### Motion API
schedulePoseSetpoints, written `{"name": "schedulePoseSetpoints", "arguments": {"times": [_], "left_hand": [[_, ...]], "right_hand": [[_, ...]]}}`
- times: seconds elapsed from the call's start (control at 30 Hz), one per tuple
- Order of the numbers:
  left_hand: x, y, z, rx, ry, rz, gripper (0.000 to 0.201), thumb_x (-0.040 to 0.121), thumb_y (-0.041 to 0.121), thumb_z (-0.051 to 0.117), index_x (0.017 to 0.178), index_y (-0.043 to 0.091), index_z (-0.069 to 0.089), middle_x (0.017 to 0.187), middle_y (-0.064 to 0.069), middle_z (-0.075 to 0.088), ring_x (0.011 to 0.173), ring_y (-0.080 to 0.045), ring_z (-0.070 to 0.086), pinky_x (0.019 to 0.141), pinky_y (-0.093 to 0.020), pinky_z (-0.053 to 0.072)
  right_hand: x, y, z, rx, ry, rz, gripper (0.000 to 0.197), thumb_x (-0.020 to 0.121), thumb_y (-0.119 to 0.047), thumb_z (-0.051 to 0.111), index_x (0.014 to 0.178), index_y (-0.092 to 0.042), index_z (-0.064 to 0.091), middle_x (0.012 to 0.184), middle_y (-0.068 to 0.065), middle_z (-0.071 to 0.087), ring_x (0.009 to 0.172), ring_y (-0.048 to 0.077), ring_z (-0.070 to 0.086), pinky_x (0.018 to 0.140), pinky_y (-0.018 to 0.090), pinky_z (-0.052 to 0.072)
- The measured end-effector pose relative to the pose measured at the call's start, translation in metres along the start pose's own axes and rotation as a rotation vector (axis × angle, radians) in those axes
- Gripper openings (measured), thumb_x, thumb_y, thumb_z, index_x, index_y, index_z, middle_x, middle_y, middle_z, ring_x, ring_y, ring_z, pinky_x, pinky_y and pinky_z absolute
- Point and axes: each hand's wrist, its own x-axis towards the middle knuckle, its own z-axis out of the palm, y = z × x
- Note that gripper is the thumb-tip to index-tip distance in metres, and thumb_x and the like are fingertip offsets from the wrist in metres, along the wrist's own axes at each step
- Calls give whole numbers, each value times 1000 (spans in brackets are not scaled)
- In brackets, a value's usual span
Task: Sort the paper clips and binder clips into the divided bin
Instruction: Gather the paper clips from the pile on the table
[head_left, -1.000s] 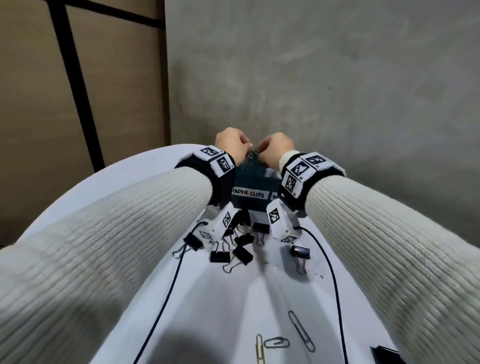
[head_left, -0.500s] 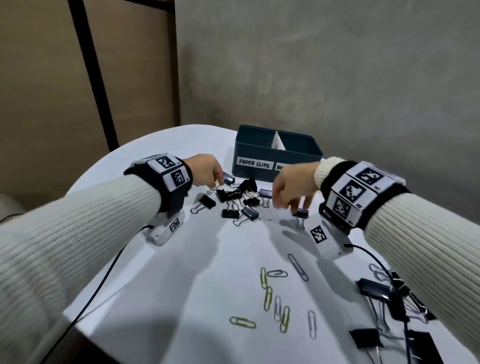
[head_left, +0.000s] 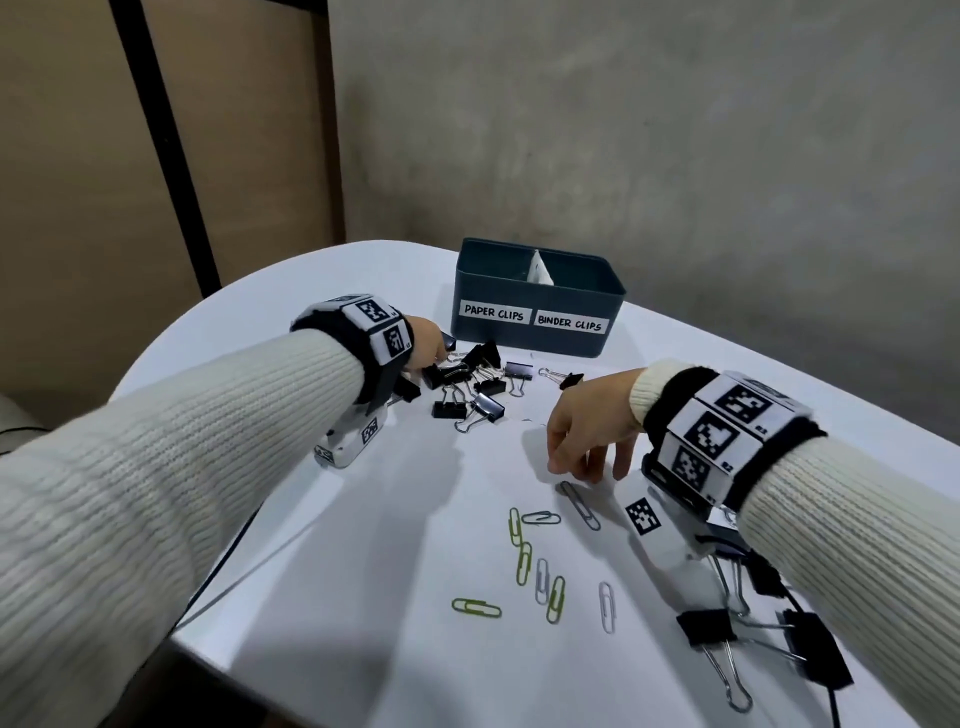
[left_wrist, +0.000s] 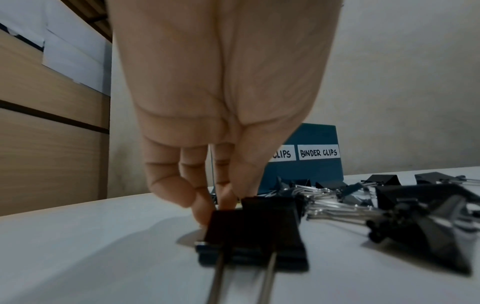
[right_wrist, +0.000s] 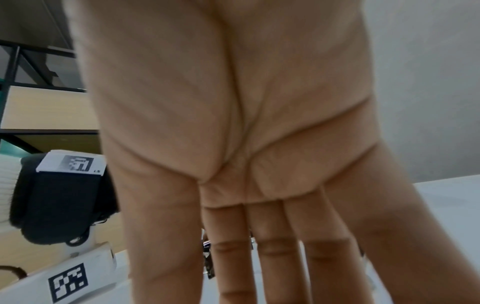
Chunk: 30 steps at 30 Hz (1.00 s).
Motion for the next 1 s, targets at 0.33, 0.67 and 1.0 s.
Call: {"name": "schedulePoseSetpoints", "arguments": {"times": [0.33, 0.67, 1.0], "left_hand": [[-25, -20, 9, -195, 30, -45, 58, 88, -12, 30, 126, 16, 63, 139, -9, 51, 126, -26, 48, 100, -27, 38], [-79, 8, 31, -249, 84, -14, 54, 89, -3, 36, 114, 32, 69, 113, -1, 53, 91, -22, 52, 80, -27, 43], [-124, 50, 38, -411, -164, 281, 52, 78, -4, 50, 78, 41, 75, 80, 13, 68, 94, -17, 50, 95, -33, 42]], "right_hand": [[-13, -15, 18, -70, 17, -28, 10, 91, -11, 56, 94, -7, 65, 70, 3, 63, 80, 24, 62, 52, 22, 55], [-37, -36, 60, -153, 138, -76, 26, 92, -6, 46, 116, -8, 56, 78, -2, 56, 77, 20, 59, 74, 36, 58], [-60, -39, 79, -96, 178, -154, 33, 86, 6, 41, 96, -20, 60, 96, 6, 60, 83, 20, 59, 68, 28, 54]]}}
